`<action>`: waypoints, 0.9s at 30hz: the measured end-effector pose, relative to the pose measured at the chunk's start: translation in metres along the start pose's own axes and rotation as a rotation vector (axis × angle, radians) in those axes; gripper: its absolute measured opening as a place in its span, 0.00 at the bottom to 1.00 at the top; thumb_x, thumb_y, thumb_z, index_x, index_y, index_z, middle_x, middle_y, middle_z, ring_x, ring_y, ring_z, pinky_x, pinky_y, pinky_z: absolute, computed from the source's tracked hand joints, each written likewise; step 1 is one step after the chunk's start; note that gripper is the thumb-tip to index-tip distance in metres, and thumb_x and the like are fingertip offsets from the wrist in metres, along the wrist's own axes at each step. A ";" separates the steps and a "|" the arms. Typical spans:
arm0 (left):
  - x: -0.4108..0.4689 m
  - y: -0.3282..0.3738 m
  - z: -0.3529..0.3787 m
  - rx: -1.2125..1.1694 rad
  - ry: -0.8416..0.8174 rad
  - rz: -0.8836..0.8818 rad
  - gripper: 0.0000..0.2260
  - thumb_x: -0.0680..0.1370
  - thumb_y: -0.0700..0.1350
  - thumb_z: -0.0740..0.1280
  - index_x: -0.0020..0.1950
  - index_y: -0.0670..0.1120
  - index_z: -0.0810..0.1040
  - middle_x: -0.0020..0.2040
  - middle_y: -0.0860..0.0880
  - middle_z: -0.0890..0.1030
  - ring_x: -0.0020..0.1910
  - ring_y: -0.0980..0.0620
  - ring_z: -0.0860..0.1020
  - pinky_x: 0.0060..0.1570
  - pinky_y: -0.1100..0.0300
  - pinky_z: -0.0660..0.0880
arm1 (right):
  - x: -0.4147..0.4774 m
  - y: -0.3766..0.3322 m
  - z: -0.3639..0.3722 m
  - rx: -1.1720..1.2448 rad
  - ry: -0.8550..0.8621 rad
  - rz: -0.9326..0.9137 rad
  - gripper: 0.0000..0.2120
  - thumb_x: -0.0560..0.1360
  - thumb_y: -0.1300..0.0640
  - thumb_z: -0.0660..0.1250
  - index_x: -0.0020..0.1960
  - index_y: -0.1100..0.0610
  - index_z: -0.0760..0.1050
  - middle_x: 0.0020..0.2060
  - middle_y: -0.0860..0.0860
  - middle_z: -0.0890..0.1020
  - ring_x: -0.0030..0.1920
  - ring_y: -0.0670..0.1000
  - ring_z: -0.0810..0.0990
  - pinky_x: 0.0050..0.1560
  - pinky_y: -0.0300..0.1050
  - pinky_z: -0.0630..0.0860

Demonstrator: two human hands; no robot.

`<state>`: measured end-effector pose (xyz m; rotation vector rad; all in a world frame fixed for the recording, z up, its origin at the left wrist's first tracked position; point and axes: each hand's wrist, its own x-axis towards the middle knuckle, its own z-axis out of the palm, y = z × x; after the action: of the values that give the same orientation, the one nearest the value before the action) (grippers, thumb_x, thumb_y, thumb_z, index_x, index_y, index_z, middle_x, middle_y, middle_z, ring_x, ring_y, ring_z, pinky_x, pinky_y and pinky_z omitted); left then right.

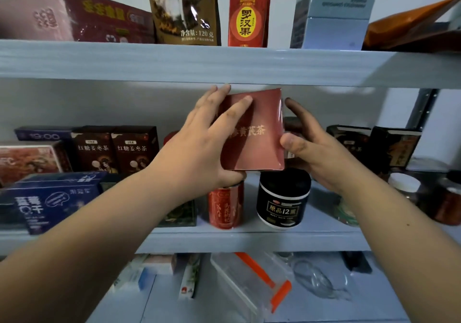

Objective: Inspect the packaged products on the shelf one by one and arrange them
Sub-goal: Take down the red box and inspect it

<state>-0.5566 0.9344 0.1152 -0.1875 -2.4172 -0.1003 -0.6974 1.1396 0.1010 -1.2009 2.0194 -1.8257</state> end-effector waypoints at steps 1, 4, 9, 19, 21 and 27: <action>-0.007 0.001 -0.002 -0.047 0.016 0.000 0.53 0.67 0.59 0.80 0.82 0.61 0.49 0.82 0.58 0.44 0.82 0.54 0.43 0.74 0.55 0.53 | -0.006 -0.001 0.004 0.046 0.014 0.014 0.54 0.53 0.27 0.81 0.75 0.32 0.63 0.71 0.49 0.75 0.67 0.53 0.80 0.64 0.61 0.79; -0.036 0.005 -0.006 -0.241 0.085 -0.086 0.50 0.64 0.62 0.79 0.80 0.64 0.54 0.81 0.63 0.48 0.80 0.64 0.48 0.70 0.71 0.53 | -0.025 0.000 0.021 0.260 0.058 0.043 0.55 0.49 0.33 0.85 0.73 0.39 0.68 0.67 0.53 0.79 0.61 0.52 0.84 0.58 0.54 0.82; -0.088 0.009 0.007 -0.681 0.325 -0.243 0.42 0.64 0.63 0.80 0.74 0.61 0.66 0.74 0.55 0.66 0.75 0.58 0.67 0.73 0.58 0.68 | -0.067 0.021 0.055 0.511 0.084 0.238 0.53 0.51 0.39 0.87 0.72 0.49 0.73 0.63 0.57 0.83 0.62 0.60 0.83 0.59 0.67 0.80; -0.144 0.038 0.032 -1.068 0.501 -0.590 0.23 0.70 0.53 0.80 0.55 0.57 0.68 0.57 0.44 0.78 0.49 0.54 0.81 0.51 0.56 0.81 | -0.145 0.037 0.114 0.730 0.334 0.272 0.17 0.71 0.55 0.70 0.59 0.54 0.74 0.37 0.50 0.84 0.35 0.49 0.83 0.32 0.51 0.83; -0.149 0.045 0.036 -1.042 0.458 -0.616 0.21 0.70 0.57 0.78 0.53 0.55 0.69 0.53 0.46 0.79 0.45 0.55 0.80 0.45 0.58 0.80 | -0.154 0.039 0.121 0.731 0.376 0.269 0.21 0.68 0.53 0.71 0.61 0.52 0.74 0.42 0.52 0.85 0.39 0.53 0.84 0.36 0.55 0.84; -0.171 0.064 0.040 -1.097 0.104 -0.476 0.43 0.65 0.65 0.76 0.77 0.66 0.59 0.70 0.63 0.72 0.67 0.58 0.76 0.59 0.55 0.79 | -0.174 0.045 0.133 0.623 0.421 0.154 0.25 0.71 0.49 0.73 0.66 0.51 0.74 0.58 0.56 0.85 0.55 0.57 0.86 0.48 0.59 0.84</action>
<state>-0.4451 0.9841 -0.0261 -0.0788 -2.0001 -1.5905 -0.5216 1.1480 -0.0372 -0.5049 1.4387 -2.5008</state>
